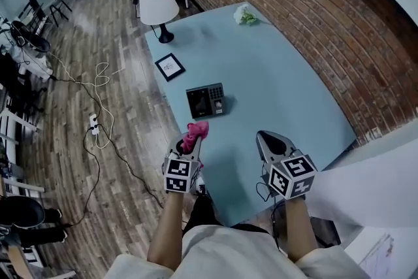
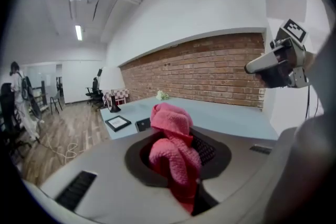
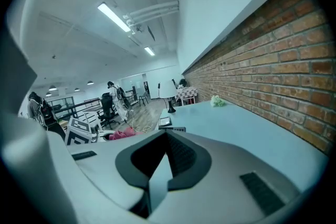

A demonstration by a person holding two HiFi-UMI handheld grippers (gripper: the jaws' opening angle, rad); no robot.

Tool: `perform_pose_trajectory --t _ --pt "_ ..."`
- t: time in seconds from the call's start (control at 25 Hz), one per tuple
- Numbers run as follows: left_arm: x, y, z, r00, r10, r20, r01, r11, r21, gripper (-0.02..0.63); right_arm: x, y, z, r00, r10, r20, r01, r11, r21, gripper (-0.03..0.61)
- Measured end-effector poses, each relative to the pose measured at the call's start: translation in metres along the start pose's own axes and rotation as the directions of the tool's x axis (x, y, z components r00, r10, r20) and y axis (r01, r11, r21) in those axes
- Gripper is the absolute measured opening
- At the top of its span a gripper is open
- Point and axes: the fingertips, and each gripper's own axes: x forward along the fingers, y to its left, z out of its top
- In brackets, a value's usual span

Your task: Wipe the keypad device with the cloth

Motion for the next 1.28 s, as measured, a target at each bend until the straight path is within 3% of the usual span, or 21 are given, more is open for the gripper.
perform_pose_trajectory --t 0.12,0.56,0.96,1.28 --pt "-0.033 -0.005 0.019 0.998 0.051 0.042 -0.053 0.997 0.052 0.103 -0.015 0.009 0.005 0.999 0.030 0.018 -0.029 0.998 -0.052 0.017" --pt "-0.154 -0.053 0.056 0.979 0.162 0.126 -0.166 0.986 0.019 0.103 -0.083 0.048 0.011 0.987 0.155 0.044 -0.146 0.974 -0.171 0.017" --pt "-0.215 -0.080 0.096 0.958 0.163 0.234 -0.178 0.983 0.044 0.103 -0.125 0.091 0.026 0.980 0.173 0.098 -0.147 0.962 -0.232 0.017" --pt "-0.285 -0.109 0.078 0.961 0.151 0.231 -0.164 0.986 0.035 0.103 -0.184 0.138 0.017 0.979 0.161 0.126 -0.131 0.967 -0.220 0.017"
